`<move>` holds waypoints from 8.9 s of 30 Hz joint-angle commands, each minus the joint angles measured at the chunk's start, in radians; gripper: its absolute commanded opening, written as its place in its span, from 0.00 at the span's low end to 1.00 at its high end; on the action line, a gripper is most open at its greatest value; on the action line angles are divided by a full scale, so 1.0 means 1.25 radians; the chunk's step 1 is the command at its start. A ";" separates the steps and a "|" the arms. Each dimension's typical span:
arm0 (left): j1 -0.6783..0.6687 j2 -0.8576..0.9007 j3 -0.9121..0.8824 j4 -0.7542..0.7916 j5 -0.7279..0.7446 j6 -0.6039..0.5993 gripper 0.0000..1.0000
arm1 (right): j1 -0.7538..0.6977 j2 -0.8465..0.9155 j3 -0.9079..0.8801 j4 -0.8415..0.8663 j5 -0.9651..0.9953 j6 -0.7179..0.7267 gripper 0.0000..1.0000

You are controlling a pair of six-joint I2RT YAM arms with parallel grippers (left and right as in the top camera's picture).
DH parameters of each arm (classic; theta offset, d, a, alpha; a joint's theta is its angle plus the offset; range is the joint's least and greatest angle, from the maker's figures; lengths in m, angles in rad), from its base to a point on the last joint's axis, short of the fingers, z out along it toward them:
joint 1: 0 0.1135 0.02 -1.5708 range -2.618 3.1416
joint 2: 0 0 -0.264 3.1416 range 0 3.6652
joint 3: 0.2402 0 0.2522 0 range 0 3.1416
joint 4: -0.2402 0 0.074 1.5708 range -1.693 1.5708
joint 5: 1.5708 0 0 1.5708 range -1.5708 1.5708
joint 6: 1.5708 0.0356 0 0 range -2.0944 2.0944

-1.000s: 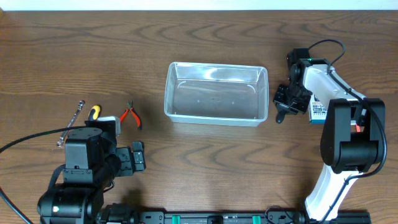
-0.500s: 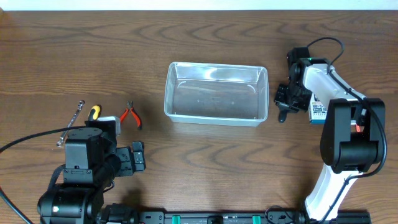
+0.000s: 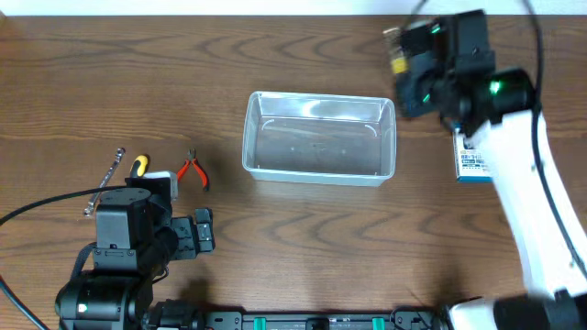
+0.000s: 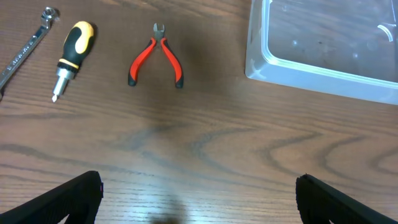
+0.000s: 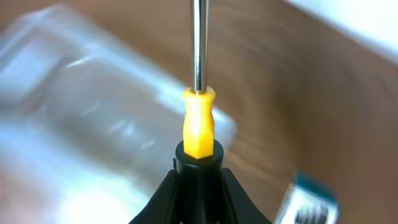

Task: Pack container

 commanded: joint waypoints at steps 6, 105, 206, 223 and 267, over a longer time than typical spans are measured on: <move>0.003 0.003 0.015 -0.002 -0.004 0.008 0.98 | 0.173 0.094 -0.052 -0.039 -0.080 -0.485 0.01; 0.003 0.003 0.013 -0.002 -0.004 0.008 0.98 | -0.474 0.362 -0.243 0.176 0.084 0.042 0.99; 0.003 0.003 0.013 -0.015 -0.004 0.008 0.98 | 0.105 0.379 0.049 -0.052 0.049 -0.267 0.99; 0.003 0.003 0.013 -0.014 -0.004 0.008 0.98 | 0.124 -0.003 0.047 -0.373 -0.068 -0.032 0.01; 0.003 0.003 0.013 -0.014 -0.004 0.008 0.98 | 0.138 0.012 -0.443 0.097 0.053 0.036 0.01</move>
